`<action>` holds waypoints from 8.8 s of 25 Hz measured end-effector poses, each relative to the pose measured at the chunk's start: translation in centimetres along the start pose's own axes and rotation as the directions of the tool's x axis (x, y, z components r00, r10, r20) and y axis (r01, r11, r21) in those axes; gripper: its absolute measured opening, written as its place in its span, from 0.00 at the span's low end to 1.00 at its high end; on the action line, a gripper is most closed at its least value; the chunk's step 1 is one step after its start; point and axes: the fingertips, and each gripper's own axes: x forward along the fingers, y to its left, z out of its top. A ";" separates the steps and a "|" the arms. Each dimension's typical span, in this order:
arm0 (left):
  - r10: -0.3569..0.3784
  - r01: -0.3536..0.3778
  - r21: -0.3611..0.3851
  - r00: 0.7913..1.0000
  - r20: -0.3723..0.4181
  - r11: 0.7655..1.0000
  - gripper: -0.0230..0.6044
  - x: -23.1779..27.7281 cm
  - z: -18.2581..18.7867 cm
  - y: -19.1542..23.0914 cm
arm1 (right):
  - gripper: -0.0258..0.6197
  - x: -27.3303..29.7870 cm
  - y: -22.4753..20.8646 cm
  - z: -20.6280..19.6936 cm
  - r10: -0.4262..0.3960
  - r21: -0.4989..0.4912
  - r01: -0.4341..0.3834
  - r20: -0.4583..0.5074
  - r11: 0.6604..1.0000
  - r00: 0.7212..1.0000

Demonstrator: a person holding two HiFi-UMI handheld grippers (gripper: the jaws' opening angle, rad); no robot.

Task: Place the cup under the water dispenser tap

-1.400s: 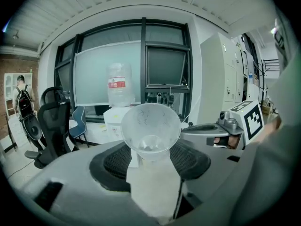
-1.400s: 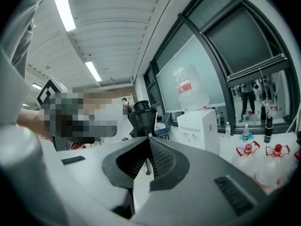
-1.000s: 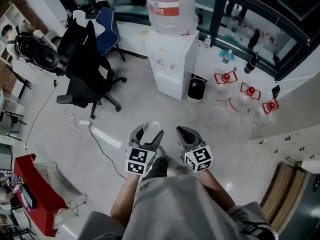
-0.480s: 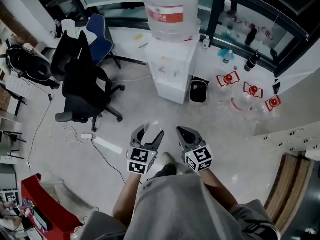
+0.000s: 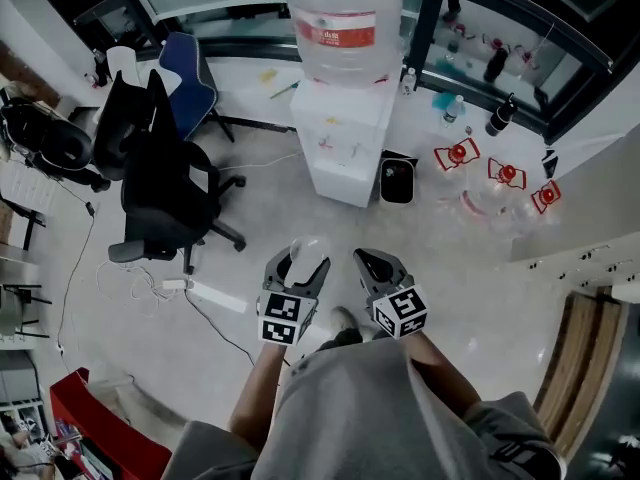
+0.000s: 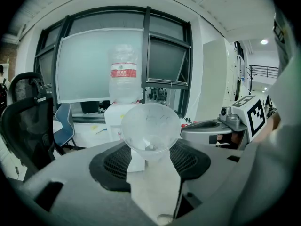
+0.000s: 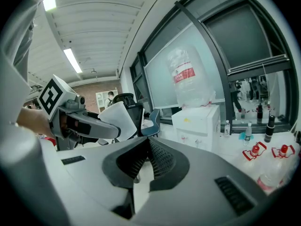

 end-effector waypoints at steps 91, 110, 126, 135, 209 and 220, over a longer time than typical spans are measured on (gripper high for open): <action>-0.323 0.390 0.207 0.899 -0.297 0.897 0.44 30.0 -4.6 19.8 | 0.06 24.1 -18.9 -5.1 -0.501 0.272 0.507 -0.096 0.818 0.860; -0.245 0.317 0.253 0.928 -0.280 0.914 0.44 37.5 -10.1 20.7 | 0.06 24.7 -22.7 -12.0 -0.543 0.371 0.539 -0.104 0.756 0.833; -0.235 0.308 0.296 0.938 -0.256 0.904 0.44 42.7 -17.6 19.8 | 0.05 24.5 -25.0 -17.7 -0.630 0.420 0.613 -0.116 0.670 0.768; -0.253 0.324 0.353 0.939 -0.232 0.878 0.44 46.7 -20.1 18.6 | 0.05 23.4 -25.7 -21.9 -0.661 0.434 0.641 -0.128 0.633 0.740; -0.206 0.305 0.339 0.932 -0.299 0.890 0.44 52.3 -24.9 17.5 | 0.05 20.8 -25.9 -27.3 -0.690 0.535 0.655 -0.171 0.534 0.703; -0.283 0.365 0.299 0.916 -0.283 0.882 0.20 47.3 -17.9 16.5 | 0.05 19.4 -25.8 -22.0 -0.709 0.557 0.648 -0.143 0.519 0.691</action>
